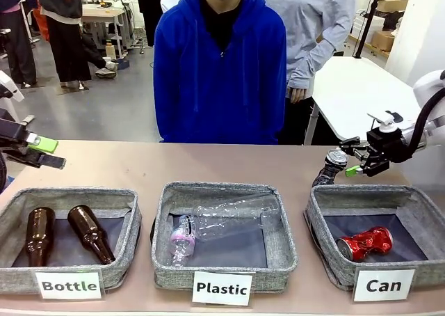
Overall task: Sort the can waste into the basket.
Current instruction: Pick up the can waste from the table and place it in the right Fabric basket.
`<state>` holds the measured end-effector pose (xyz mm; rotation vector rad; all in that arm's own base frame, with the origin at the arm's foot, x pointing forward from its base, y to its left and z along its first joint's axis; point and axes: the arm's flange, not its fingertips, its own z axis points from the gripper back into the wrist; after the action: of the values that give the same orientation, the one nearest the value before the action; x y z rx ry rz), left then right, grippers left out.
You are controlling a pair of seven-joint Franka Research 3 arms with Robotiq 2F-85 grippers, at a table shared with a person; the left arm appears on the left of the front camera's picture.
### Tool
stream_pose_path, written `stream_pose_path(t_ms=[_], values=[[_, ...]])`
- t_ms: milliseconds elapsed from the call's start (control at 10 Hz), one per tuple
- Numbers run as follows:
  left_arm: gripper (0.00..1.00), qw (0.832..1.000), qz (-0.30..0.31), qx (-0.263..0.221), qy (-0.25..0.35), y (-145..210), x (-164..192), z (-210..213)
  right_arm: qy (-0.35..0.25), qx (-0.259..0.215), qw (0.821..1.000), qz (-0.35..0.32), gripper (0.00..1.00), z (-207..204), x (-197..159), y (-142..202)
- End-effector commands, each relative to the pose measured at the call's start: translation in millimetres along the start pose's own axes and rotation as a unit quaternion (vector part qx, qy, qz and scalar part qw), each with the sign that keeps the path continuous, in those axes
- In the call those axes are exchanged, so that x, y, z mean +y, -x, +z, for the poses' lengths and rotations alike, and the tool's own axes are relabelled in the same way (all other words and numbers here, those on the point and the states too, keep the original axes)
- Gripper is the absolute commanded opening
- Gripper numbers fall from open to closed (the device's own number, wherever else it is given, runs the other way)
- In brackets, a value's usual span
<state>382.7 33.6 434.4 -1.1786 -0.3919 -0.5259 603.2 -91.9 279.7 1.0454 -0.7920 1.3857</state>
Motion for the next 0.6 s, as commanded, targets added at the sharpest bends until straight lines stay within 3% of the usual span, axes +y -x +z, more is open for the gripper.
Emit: stream_pose_path(t_ms=[0,500], values=[[1.0,1.0,0.003,-0.006,-0.001,-0.5,-3.0,-1.1,-0.003,0.011,1.0,0.013,1.0,-5.7,-6.4,-0.4],[1.0,1.0,0.003,-0.006,-0.001,-0.5,-3.0,-1.1,-0.017,-0.006,1.0,0.006,1.0,-15.0,-7.9,1.9]])
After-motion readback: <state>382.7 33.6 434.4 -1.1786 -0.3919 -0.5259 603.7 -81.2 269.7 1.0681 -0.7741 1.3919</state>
